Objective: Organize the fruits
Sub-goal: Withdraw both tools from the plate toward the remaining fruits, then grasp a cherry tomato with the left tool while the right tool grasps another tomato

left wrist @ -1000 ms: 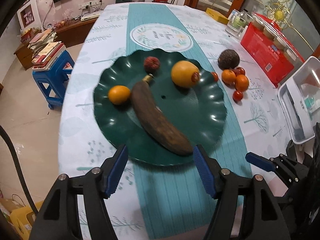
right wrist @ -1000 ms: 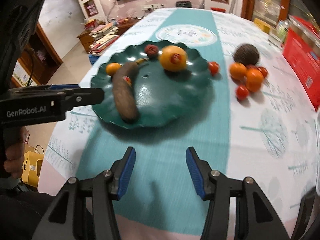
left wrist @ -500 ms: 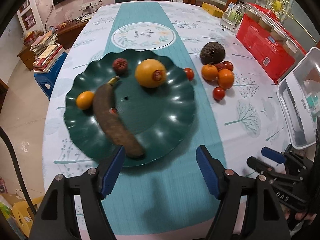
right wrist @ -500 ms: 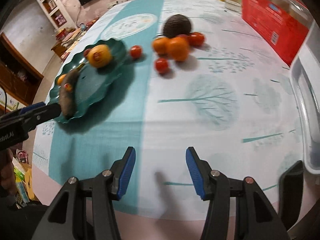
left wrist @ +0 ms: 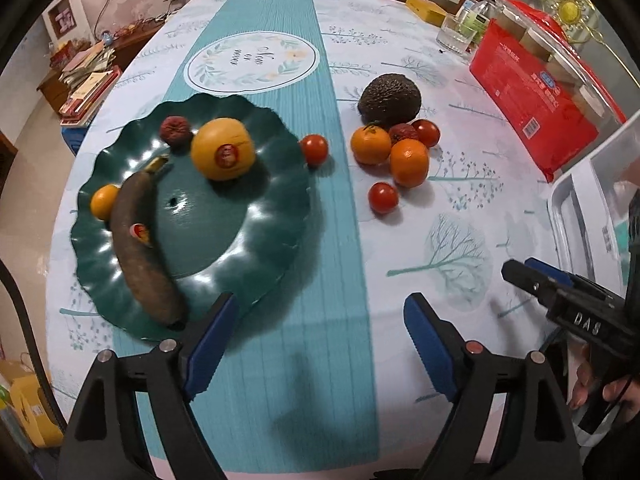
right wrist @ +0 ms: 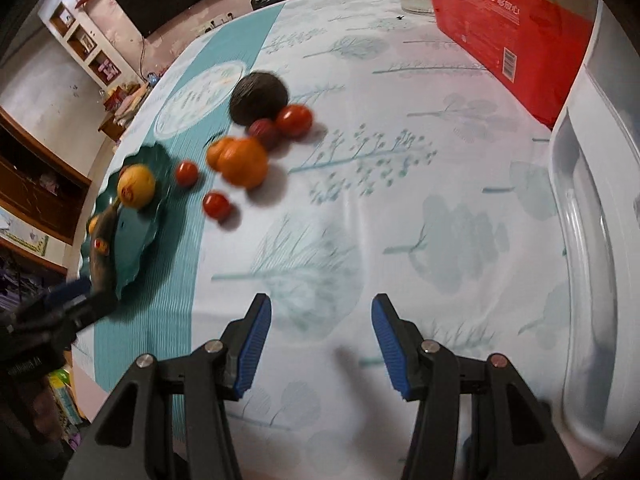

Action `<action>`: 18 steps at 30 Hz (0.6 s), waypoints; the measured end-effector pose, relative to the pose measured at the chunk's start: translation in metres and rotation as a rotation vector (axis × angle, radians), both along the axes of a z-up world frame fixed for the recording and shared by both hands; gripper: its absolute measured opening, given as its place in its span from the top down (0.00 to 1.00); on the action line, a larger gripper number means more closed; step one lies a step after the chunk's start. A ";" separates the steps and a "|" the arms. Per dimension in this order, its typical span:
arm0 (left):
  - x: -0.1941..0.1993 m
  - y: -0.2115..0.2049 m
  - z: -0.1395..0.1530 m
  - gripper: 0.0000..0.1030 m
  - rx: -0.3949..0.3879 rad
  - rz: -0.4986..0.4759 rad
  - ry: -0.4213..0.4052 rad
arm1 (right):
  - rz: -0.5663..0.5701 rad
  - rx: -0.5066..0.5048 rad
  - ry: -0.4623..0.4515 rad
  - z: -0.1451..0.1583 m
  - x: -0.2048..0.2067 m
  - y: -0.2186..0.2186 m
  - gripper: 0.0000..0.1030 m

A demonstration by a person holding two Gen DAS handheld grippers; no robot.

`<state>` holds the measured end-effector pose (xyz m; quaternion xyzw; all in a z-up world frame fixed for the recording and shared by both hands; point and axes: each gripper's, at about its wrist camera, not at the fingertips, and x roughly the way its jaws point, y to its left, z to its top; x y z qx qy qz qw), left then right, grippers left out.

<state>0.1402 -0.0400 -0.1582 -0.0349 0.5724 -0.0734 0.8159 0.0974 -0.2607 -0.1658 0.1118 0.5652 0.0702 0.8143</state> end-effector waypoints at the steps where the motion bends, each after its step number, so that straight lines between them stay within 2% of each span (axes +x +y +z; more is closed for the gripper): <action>1: 0.002 -0.003 -0.001 0.19 -0.005 0.008 0.000 | -0.003 0.015 0.002 0.000 0.007 -0.005 0.49; 6: 0.014 -0.018 -0.003 0.19 0.008 0.039 -0.008 | 0.005 0.044 0.008 -0.002 0.034 -0.020 0.49; 11: 0.027 -0.030 -0.007 0.19 0.008 0.054 -0.025 | -0.021 0.117 -0.004 -0.001 0.061 -0.028 0.49; 18: 0.046 -0.043 -0.018 0.22 0.002 0.088 -0.032 | 0.010 0.143 -0.029 -0.001 0.099 -0.015 0.49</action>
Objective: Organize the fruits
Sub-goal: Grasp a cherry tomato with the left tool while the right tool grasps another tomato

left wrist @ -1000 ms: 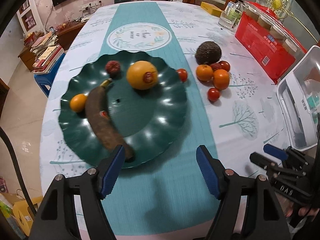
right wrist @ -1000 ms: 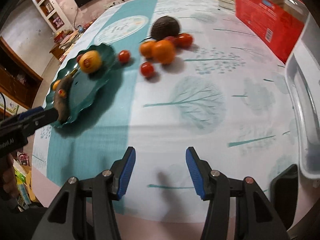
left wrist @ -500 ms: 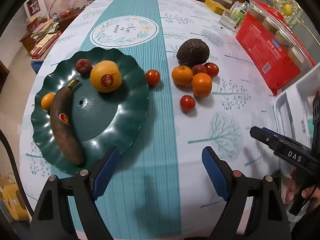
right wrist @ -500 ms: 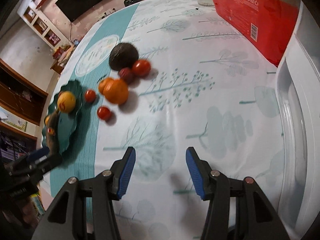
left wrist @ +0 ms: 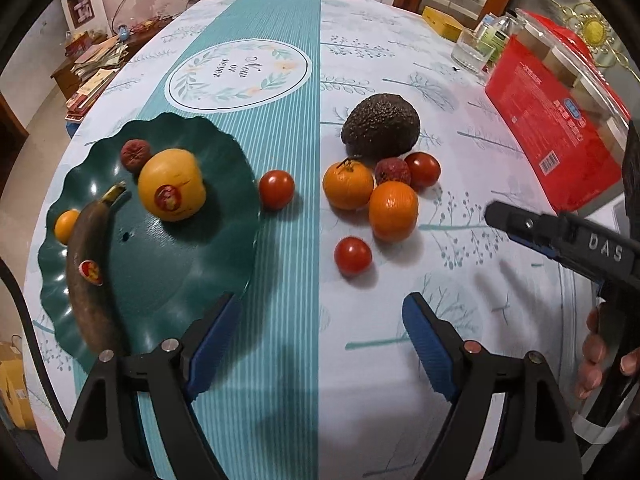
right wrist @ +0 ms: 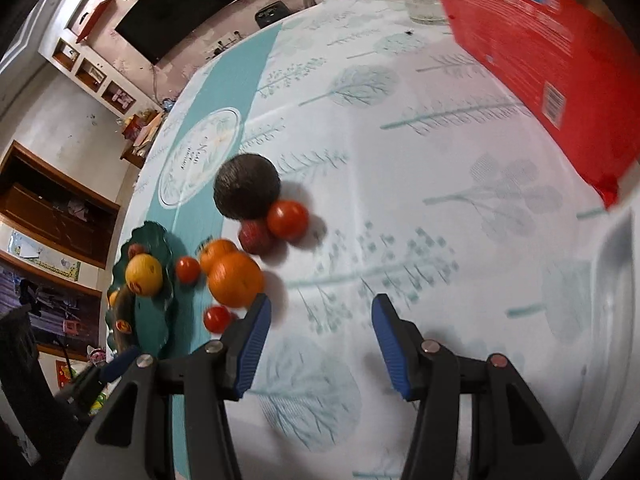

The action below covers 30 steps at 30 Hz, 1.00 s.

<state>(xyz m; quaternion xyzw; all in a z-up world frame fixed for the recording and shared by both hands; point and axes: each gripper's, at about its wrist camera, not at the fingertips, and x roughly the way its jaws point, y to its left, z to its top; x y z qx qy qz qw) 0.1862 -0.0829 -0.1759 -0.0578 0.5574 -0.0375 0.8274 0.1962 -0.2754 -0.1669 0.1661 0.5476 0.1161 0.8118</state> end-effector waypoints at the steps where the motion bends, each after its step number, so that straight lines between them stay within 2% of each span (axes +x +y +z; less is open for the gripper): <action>1: 0.002 -0.001 -0.001 0.23 -0.002 0.002 -0.002 | 0.007 0.003 -0.007 0.000 0.006 0.003 0.49; 7: 0.014 -0.005 -0.011 0.33 -0.036 0.014 -0.009 | 0.065 -0.051 -0.048 -0.002 0.033 0.021 0.49; 11: 0.019 -0.007 -0.019 0.42 -0.052 0.012 -0.001 | 0.150 -0.149 -0.099 -0.008 0.043 0.035 0.49; 18: 0.024 -0.010 -0.032 0.44 -0.083 0.000 0.005 | 0.219 -0.193 -0.145 -0.024 0.046 0.044 0.49; 23: 0.030 -0.013 -0.041 0.52 -0.064 -0.023 0.012 | 0.288 -0.271 -0.194 -0.031 0.043 0.052 0.49; 28: 0.032 -0.016 -0.045 0.53 -0.062 -0.029 -0.017 | 0.322 -0.300 -0.276 -0.031 0.039 0.057 0.49; 29: 0.031 -0.017 -0.045 0.55 -0.055 -0.034 -0.025 | 0.329 -0.305 -0.285 -0.031 0.038 0.058 0.49; 30: 0.031 -0.018 -0.045 0.62 -0.046 -0.037 -0.032 | 0.339 -0.315 -0.299 -0.031 0.037 0.060 0.49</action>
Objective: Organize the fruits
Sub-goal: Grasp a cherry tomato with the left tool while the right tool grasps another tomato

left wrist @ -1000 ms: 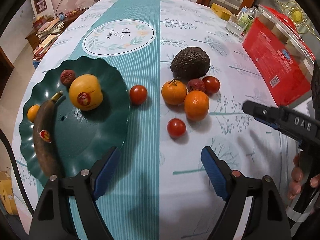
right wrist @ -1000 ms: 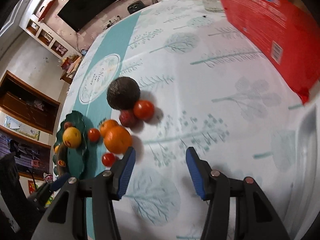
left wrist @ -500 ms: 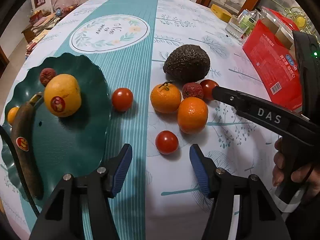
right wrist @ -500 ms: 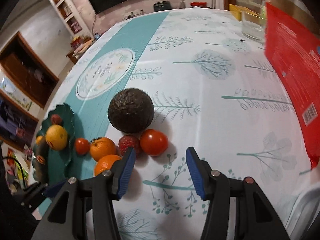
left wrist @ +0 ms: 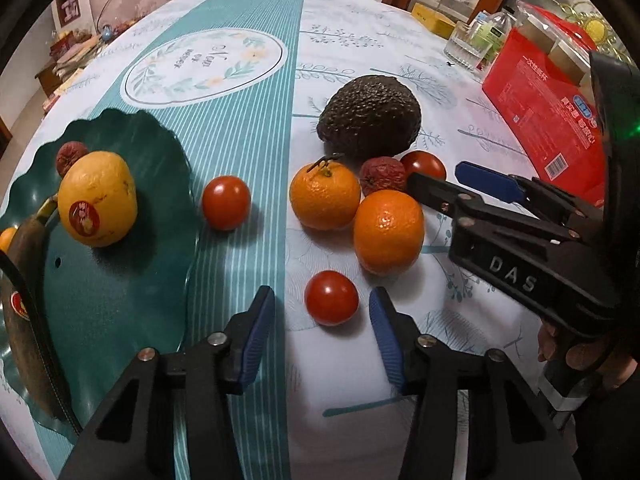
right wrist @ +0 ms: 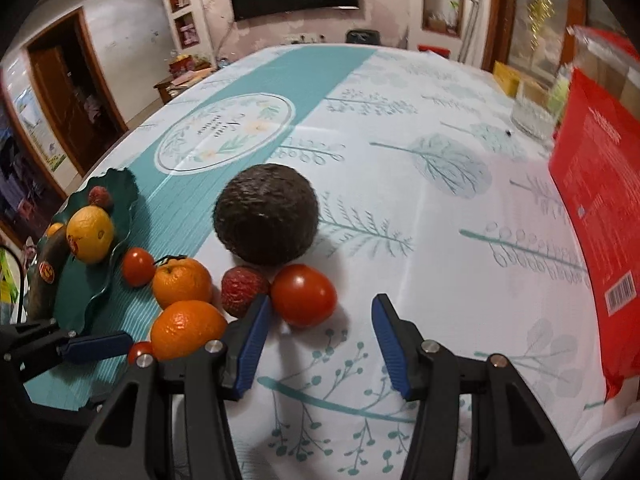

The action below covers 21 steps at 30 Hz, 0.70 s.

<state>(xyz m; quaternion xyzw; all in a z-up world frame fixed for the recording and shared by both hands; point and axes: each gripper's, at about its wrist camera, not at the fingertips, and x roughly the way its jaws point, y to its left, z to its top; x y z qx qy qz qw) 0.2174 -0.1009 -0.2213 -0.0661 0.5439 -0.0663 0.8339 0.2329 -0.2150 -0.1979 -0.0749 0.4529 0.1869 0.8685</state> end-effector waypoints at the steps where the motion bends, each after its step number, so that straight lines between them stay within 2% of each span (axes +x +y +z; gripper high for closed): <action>1: 0.000 -0.001 0.000 0.66 0.005 -0.002 -0.005 | 0.008 -0.006 -0.014 0.000 -0.001 0.002 0.49; 4: 0.001 -0.001 0.000 0.74 -0.001 -0.003 -0.015 | 0.024 -0.014 -0.044 0.000 -0.002 0.007 0.49; 6: 0.002 0.000 0.000 0.75 -0.012 0.000 -0.016 | 0.031 -0.021 -0.052 -0.001 -0.003 0.010 0.50; 11: 0.003 0.002 -0.001 0.76 -0.023 0.007 -0.018 | 0.049 -0.072 -0.050 -0.004 -0.003 0.018 0.65; 21: -0.008 0.012 0.014 0.76 -0.044 0.025 -0.063 | 0.051 -0.102 -0.025 0.002 -0.014 0.022 0.66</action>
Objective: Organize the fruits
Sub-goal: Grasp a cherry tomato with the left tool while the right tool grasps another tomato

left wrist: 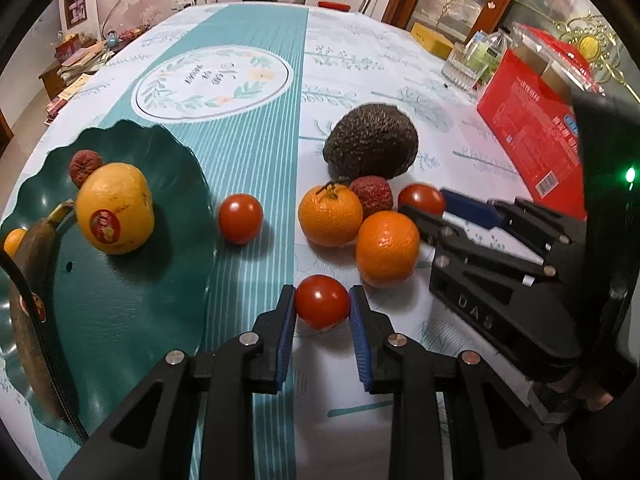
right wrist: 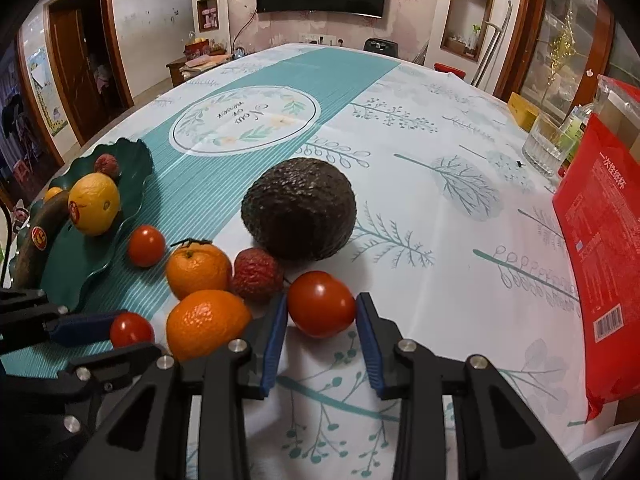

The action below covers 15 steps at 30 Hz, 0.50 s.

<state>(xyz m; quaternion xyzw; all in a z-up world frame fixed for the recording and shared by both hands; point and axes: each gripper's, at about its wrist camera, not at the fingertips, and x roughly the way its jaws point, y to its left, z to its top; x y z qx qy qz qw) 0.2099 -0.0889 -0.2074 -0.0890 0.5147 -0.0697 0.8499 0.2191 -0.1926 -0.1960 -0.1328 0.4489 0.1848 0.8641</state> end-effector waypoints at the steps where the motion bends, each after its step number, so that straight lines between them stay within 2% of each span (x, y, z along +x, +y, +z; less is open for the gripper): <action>1: -0.002 0.001 0.003 0.76 -0.003 0.003 -0.009 | -0.002 -0.001 0.007 0.001 -0.003 0.000 0.66; 15: -0.038 0.028 0.046 0.76 -0.059 0.056 -0.127 | 0.056 -0.066 0.033 0.017 -0.073 0.013 0.67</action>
